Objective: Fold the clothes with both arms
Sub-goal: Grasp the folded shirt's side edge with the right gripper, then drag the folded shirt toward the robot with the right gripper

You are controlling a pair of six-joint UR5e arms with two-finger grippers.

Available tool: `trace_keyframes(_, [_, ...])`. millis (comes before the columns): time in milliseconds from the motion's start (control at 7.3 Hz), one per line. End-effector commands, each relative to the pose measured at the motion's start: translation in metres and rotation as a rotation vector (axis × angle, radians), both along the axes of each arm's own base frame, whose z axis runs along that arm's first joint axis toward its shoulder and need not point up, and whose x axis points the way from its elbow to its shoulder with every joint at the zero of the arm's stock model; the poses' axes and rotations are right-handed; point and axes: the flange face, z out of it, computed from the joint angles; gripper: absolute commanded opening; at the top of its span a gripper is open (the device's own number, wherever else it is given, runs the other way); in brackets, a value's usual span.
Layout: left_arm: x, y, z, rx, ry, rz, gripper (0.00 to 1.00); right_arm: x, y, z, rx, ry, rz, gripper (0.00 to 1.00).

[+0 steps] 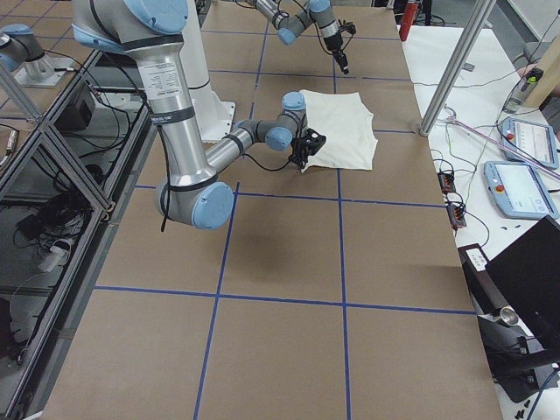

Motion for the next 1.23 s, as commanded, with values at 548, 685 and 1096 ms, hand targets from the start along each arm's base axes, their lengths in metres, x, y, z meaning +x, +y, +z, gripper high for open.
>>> trace_keyframes(548, [-0.006,0.010,-0.007,0.011,0.019,0.007,0.48,0.091,0.101,-0.030,-0.004,-0.125,-0.124,0.00])
trace_keyframes(685, [-0.008,0.013,-0.012,0.019,0.028,0.009,0.48,0.116,0.146,-0.034,-0.036,-0.151,-0.216,0.00])
trace_keyframes(1096, [-0.010,0.031,-0.033,0.034,0.077,0.066,0.48,0.109,0.241,-0.026,-0.186,-0.164,-0.526,0.00])
